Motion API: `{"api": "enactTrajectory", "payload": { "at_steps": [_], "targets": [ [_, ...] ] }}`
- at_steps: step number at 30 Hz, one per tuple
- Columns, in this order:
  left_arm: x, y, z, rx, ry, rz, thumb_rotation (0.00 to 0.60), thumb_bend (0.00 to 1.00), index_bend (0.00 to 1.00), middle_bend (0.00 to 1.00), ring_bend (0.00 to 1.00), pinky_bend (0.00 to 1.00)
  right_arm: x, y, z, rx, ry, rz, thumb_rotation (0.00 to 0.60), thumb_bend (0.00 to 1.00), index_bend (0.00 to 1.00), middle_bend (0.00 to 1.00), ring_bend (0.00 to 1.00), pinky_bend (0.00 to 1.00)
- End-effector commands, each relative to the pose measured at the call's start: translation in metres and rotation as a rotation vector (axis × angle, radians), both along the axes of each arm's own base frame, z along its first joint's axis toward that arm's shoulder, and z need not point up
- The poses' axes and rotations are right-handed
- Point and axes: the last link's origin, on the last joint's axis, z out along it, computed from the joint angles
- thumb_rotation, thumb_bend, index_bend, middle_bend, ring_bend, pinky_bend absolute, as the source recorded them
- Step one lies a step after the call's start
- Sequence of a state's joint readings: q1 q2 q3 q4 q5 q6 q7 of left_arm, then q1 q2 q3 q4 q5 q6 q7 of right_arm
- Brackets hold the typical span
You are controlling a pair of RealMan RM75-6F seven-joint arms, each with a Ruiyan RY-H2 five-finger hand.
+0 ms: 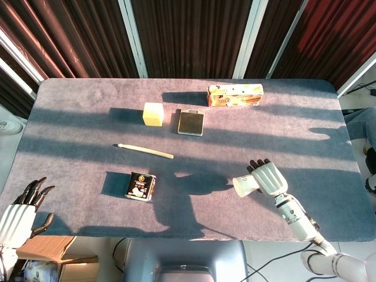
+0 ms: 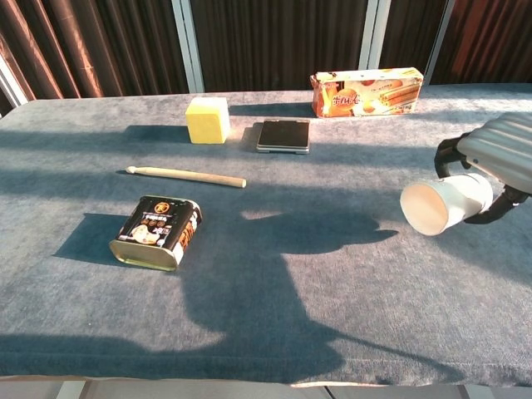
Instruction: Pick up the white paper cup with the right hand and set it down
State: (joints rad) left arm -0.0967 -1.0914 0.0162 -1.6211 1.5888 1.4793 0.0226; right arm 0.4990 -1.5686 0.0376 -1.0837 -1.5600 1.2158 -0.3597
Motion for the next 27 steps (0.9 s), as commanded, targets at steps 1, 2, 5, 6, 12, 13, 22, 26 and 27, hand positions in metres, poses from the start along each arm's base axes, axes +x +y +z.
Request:
{"api": "enactTrajectory", "payload": {
  "at_steps": [1, 2, 5, 6, 12, 13, 22, 26, 27],
  "targets": [
    [0.0, 0.0, 0.0, 0.001, -0.001, -0.001, 0.6, 0.38, 0.19, 0.03, 0.03, 0.3, 0.017, 0.005, 0.017, -0.184, 0.188, 0.224, 0.6, 0.29, 0.69, 0.48, 0.5, 0.63],
    [0.0, 0.0, 0.0, 0.002, -0.001, -0.001, 0.6, 0.38, 0.19, 0.03, 0.03, 0.3, 0.02, 0.006, 0.02, -0.22, 0.245, 0.272, 0.6, 0.29, 0.69, 0.48, 0.5, 0.62],
    [0.0, 0.0, 0.0, 0.002, -0.003, -0.001, 0.6, 0.38, 0.19, 0.03, 0.02, 0.3, 0.026, 0.008, 0.024, -0.314, 0.465, 0.431, 0.6, 0.29, 0.69, 0.48, 0.48, 0.61],
    [0.0, 0.0, 0.0, 0.001, -0.003, -0.002, 0.6, 0.38, 0.19, 0.03, 0.02, 0.3, 0.027, 0.009, 0.024, -0.328, 0.526, 0.475, 0.6, 0.29, 0.69, 0.48, 0.48, 0.6],
    [0.0, -0.001, 0.001, 0.002, -0.004, -0.002, 0.6, 0.38, 0.19, 0.03, 0.03, 0.3, 0.028, 0.008, 0.022, -0.342, 0.824, 0.637, 0.6, 0.3, 0.69, 0.48, 0.45, 0.58],
    [0.0, -0.001, 0.001, 0.002, -0.004, -0.001, 0.6, 0.38, 0.19, 0.03, 0.03, 0.3, 0.028, 0.007, 0.021, -0.339, 0.86, 0.648, 0.6, 0.3, 0.69, 0.48, 0.45, 0.57],
    [0.0, -0.001, 0.001, 0.003, -0.005, -0.001, 0.6, 0.38, 0.19, 0.04, 0.03, 0.3, 0.021, 0.0, 0.004, -0.252, 1.041, 0.632, 0.6, 0.3, 0.66, 0.48, 0.4, 0.51],
    [0.0, -0.001, 0.002, 0.004, -0.006, 0.0, 0.6, 0.38, 0.19, 0.04, 0.03, 0.3, 0.018, 0.0, -0.008, -0.206, 1.061, 0.618, 0.6, 0.3, 0.64, 0.48, 0.36, 0.47],
    [0.0, -0.001, 0.002, 0.004, -0.007, 0.0, 0.6, 0.38, 0.19, 0.04, 0.03, 0.3, 0.017, 0.0, -0.01, -0.198, 1.064, 0.617, 0.6, 0.3, 0.63, 0.48, 0.35, 0.46]
  ]
}}
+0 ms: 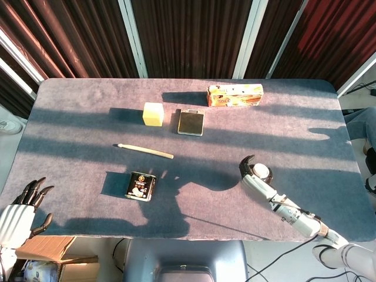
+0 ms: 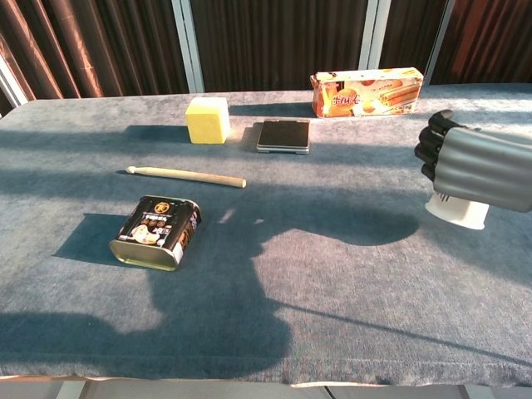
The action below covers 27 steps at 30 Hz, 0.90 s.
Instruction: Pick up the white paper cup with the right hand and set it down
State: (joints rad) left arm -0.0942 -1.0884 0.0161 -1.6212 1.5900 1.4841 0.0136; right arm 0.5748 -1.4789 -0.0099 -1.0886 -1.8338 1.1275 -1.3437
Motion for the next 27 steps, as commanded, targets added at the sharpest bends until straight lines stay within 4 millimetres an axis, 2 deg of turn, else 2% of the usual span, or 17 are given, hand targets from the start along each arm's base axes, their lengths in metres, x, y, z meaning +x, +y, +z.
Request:
{"api": "enactTrajectory", "payload": {
  "at_steps": [1, 5, 7, 12, 16, 18, 22, 25, 27],
  "targets": [
    [0.0, 0.0, 0.0, 0.001, 0.0, 0.0, 0.6, 0.38, 0.19, 0.04, 0.03, 0.3, -0.001, -0.001, -0.011, 0.018, 0.027, -0.028, 0.6, 0.3, 0.62, 0.48, 0.35, 0.45],
    [0.0, 0.0, 0.001, 0.003, -0.002, -0.001, 0.6, 0.39, 0.19, 0.04, 0.03, 0.3, -0.002, 0.0, -0.015, 0.02, 0.022, -0.048, 0.6, 0.3, 0.58, 0.47, 0.31, 0.41],
    [0.0, 0.0, 0.001, 0.003, -0.003, -0.001, 0.6, 0.38, 0.19, 0.04, 0.03, 0.3, -0.003, 0.0, -0.015, 0.015, 0.007, -0.059, 0.6, 0.3, 0.53, 0.42, 0.29, 0.39],
    [0.0, 0.0, 0.001, 0.004, -0.004, -0.002, 0.6, 0.38, 0.19, 0.04, 0.03, 0.3, -0.001, 0.001, -0.013, 0.032, -0.056, -0.068, 0.6, 0.3, 0.24, 0.19, 0.26, 0.36],
    [0.0, 0.0, 0.001, 0.002, -0.003, -0.002, 0.6, 0.38, 0.19, 0.04, 0.03, 0.3, -0.001, 0.002, -0.007, 0.044, -0.171, -0.124, 0.6, 0.3, 0.08, 0.08, 0.23, 0.33],
    [0.0, 0.0, 0.002, 0.005, -0.005, -0.002, 0.6, 0.38, 0.19, 0.04, 0.03, 0.3, 0.0, 0.005, -0.001, 0.044, -0.278, -0.203, 0.6, 0.3, 0.02, 0.03, 0.16, 0.26],
    [-0.001, 0.0, 0.002, 0.004, -0.005, 0.001, 0.6, 0.38, 0.19, 0.04, 0.03, 0.3, 0.008, 0.023, 0.023, 0.057, -0.59, -0.474, 0.6, 0.3, 0.0, 0.02, 0.09, 0.18],
    [-0.001, 0.0, 0.001, 0.003, -0.002, 0.001, 0.6, 0.38, 0.19, 0.04, 0.03, 0.3, 0.02, 0.039, 0.047, 0.131, -0.8, -0.66, 0.6, 0.3, 0.01, 0.02, 0.09, 0.18],
    [-0.001, 0.0, 0.001, 0.004, -0.003, 0.002, 0.6, 0.38, 0.19, 0.04, 0.03, 0.3, 0.027, 0.044, 0.059, 0.194, -0.919, -0.722, 0.6, 0.3, 0.02, 0.02, 0.09, 0.18]
  ]
}}
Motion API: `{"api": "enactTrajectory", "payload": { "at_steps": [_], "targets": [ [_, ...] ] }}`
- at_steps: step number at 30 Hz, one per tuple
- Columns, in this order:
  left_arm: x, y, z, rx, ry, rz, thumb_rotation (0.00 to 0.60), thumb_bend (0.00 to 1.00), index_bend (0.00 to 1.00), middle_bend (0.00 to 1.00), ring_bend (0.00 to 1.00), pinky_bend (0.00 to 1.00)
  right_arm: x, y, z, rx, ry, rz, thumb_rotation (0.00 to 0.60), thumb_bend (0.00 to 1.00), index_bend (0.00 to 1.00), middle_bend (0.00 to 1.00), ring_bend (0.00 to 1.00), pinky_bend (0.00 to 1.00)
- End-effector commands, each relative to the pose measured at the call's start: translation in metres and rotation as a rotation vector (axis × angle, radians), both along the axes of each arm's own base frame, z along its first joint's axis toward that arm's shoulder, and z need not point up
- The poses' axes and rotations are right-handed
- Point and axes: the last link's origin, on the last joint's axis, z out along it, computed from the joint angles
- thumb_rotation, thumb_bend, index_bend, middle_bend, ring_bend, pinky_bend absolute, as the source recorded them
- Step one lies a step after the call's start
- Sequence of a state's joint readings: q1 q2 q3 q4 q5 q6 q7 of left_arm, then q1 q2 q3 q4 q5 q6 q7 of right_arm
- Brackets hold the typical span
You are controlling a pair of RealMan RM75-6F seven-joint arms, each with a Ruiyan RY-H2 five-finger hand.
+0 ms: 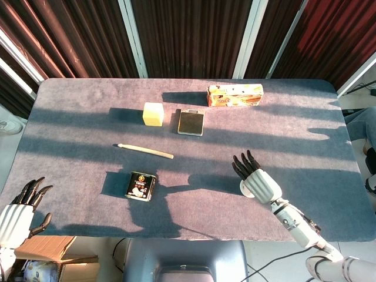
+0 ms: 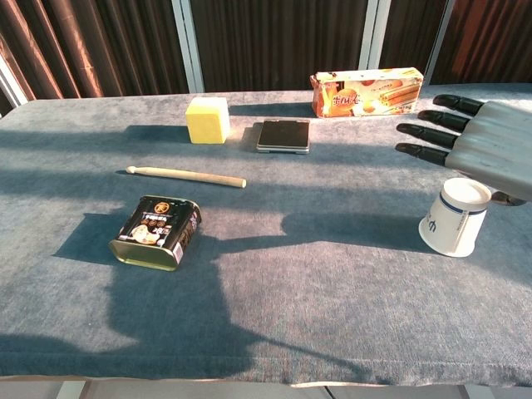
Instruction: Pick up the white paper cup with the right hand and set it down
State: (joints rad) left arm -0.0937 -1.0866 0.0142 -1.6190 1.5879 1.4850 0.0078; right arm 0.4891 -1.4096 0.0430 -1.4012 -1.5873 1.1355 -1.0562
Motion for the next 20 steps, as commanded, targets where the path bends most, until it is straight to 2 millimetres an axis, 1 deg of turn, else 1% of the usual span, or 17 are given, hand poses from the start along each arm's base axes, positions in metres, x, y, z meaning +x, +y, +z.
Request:
{"api": "enactTrajectory", "payload": {
  "at_steps": [1, 3, 4, 7, 10, 13, 16, 20],
  "targets": [
    [0.0, 0.0, 0.0, 0.003, 0.0, 0.0, 0.6, 0.38, 0.19, 0.04, 0.03, 0.3, 0.015, 0.025, 0.053, 0.131, -0.507, -0.336, 0.6, 0.3, 0.03, 0.02, 0.09, 0.18],
    [0.0, 0.0, 0.0, 0.004, 0.001, 0.001, 0.6, 0.39, 0.19, 0.04, 0.03, 0.3, 0.015, 0.029, 0.065, 0.18, -0.607, -0.335, 0.6, 0.3, 0.05, 0.04, 0.09, 0.17],
    [0.0, 0.0, 0.0, 0.003, 0.001, 0.002, 0.6, 0.38, 0.19, 0.04, 0.03, 0.3, 0.012, 0.031, 0.072, 0.193, -0.645, -0.306, 0.6, 0.3, 0.06, 0.05, 0.09, 0.17],
    [0.0, 0.0, -0.001, 0.0, 0.006, 0.004, 0.6, 0.38, 0.19, 0.04, 0.03, 0.3, -0.004, 0.034, 0.083, 0.138, -0.705, -0.236, 0.6, 0.3, 0.08, 0.06, 0.09, 0.16],
    [0.0, 0.0, -0.002, -0.003, 0.009, 0.003, 0.6, 0.39, 0.19, 0.04, 0.03, 0.3, -0.019, 0.036, 0.083, 0.074, -0.759, -0.213, 0.6, 0.31, 0.09, 0.07, 0.09, 0.16],
    [0.001, 0.001, -0.002, -0.002, 0.009, 0.003, 0.6, 0.38, 0.19, 0.04, 0.03, 0.3, -0.03, 0.038, 0.081, 0.029, -0.822, -0.196, 0.6, 0.32, 0.1, 0.08, 0.09, 0.16],
    [0.0, 0.001, -0.002, -0.001, 0.009, 0.005, 0.6, 0.38, 0.19, 0.04, 0.03, 0.3, -0.037, 0.04, 0.077, 0.005, -0.866, -0.184, 0.6, 0.32, 0.1, 0.08, 0.09, 0.16],
    [0.0, 0.002, -0.003, -0.002, 0.008, 0.005, 0.6, 0.38, 0.19, 0.04, 0.03, 0.3, -0.04, 0.042, 0.074, 0.011, -0.871, -0.191, 0.6, 0.32, 0.11, 0.08, 0.09, 0.16]
  ]
}}
